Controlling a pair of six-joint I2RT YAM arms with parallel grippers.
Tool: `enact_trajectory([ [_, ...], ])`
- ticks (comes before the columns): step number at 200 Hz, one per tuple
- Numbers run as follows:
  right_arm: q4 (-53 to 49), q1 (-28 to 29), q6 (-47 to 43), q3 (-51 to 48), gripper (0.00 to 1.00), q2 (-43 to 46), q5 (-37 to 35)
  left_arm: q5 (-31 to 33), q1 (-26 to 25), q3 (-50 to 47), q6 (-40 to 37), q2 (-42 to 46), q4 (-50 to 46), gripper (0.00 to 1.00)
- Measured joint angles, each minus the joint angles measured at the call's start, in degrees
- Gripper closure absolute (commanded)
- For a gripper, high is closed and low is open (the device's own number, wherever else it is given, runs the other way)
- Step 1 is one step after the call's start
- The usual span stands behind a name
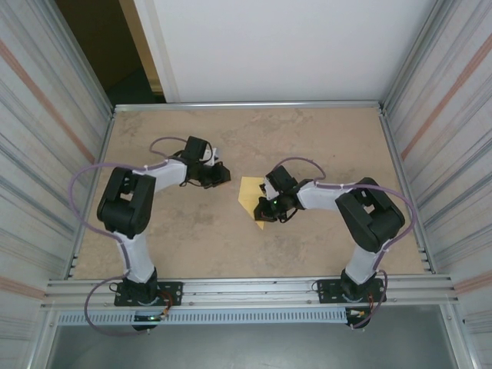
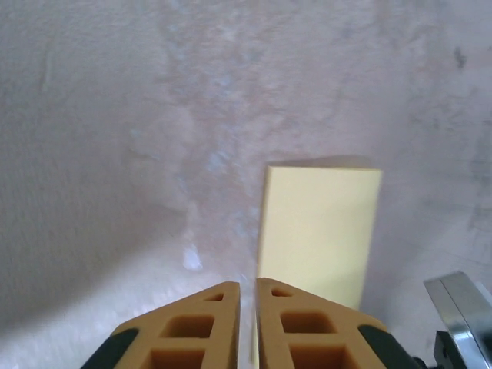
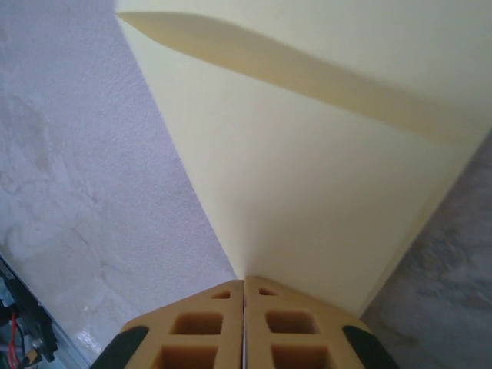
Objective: Fold a paper plane with a square sheet of paper (pick it up from the middle)
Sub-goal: Third fold the triangle at the center of the table.
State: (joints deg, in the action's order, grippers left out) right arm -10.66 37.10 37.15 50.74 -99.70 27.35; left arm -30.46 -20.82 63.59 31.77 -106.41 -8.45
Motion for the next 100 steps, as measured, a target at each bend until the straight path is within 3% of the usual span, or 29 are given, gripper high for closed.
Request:
enact_trajectory([
  [33, 0.26, 0.0, 2.97, -0.09, 0.6, 8.74, -5.88, 0.07, -0.7, -8.11, 4.17, 8.37, 4.63, 0.72],
  [61, 1.16, 0.0, 4.55, -0.07, 0.64, 12.41, -11.37, -0.11, -1.16, -14.64, 8.74, 11.3, 8.68, 0.64],
  [100, 2.19, 0.66, 5.99, 0.02, 0.69, 8.52, -12.48, -1.62, -2.32, -17.94, 13.14, 11.37, 12.04, 0.62],
])
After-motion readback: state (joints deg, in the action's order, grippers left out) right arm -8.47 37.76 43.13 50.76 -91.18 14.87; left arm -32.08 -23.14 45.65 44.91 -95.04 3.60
